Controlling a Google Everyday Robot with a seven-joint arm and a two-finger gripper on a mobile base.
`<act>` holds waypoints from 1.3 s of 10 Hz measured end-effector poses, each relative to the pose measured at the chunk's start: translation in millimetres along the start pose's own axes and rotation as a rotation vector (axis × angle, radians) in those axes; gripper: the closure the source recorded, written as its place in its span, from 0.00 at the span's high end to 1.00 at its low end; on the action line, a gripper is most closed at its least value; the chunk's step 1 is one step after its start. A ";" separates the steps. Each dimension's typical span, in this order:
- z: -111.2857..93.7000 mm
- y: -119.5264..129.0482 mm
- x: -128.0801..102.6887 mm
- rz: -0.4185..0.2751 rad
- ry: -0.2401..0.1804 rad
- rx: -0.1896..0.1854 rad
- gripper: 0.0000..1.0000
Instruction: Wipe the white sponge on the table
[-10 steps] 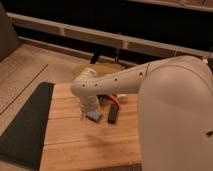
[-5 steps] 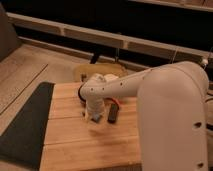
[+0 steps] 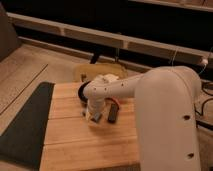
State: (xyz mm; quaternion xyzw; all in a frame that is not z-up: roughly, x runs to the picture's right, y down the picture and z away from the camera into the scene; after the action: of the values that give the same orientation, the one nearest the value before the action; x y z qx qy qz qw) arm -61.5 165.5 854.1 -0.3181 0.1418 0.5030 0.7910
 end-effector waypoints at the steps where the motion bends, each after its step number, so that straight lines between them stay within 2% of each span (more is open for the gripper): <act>1: 2.1 0.0 -4.4 -0.030 -0.006 -0.010 0.65; 4: -0.8 -4.5 -15.8 -0.108 -0.011 0.000 0.65; 6: 3.3 -2.0 -14.2 -0.143 0.015 0.011 0.65; 10: 18.8 -1.5 -5.9 -0.145 0.061 0.008 0.64; 11: 19.6 -3.8 -6.1 -0.142 0.063 0.014 0.58; 13: 18.9 -7.2 -5.2 -0.132 0.064 0.029 0.38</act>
State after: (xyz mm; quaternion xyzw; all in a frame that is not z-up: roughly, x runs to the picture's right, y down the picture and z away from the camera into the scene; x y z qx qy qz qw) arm -59.3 171.9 873.9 -0.3310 0.1532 0.4373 0.8220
